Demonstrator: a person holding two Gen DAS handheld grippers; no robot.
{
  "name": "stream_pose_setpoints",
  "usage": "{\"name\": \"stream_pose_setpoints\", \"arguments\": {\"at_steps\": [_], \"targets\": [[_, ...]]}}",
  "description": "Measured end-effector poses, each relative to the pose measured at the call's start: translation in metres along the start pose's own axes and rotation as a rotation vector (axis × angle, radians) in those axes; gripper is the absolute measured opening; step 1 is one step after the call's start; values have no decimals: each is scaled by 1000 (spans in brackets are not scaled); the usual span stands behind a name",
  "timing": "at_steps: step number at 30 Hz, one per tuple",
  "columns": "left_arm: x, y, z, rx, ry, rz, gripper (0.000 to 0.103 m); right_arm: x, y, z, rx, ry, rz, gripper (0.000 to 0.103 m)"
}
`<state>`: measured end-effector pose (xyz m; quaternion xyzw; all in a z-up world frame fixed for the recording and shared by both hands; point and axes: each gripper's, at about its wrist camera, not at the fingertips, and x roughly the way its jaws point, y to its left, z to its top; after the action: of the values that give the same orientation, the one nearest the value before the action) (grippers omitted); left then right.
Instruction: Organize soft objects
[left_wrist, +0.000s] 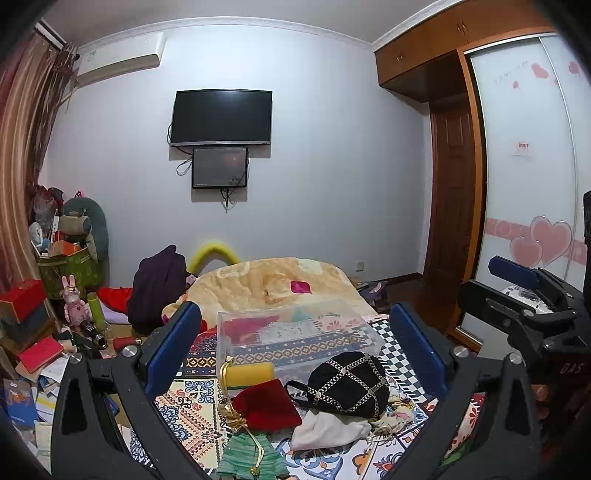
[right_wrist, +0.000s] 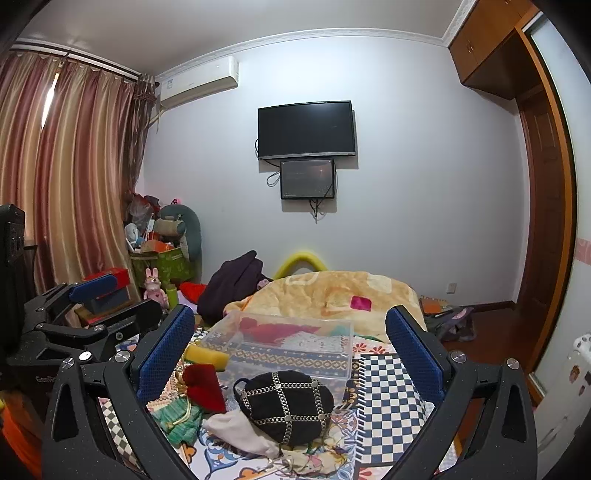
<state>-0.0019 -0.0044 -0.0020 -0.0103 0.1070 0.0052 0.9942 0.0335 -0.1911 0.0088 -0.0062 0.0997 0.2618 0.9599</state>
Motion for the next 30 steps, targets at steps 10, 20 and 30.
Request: {"name": "stream_pose_setpoints", "arguments": {"at_steps": [10, 20, 30], "targets": [[-1, -2, -1, 1, -4, -3, 103, -1, 0, 0, 3, 0, 6, 103], [0, -1, -2, -1, 1, -10, 103, -1, 0, 1, 3, 0, 5, 103], [0, -2, -2, 3, -1, -11, 103, -3, 1, 4, 0, -4, 6, 103]]}}
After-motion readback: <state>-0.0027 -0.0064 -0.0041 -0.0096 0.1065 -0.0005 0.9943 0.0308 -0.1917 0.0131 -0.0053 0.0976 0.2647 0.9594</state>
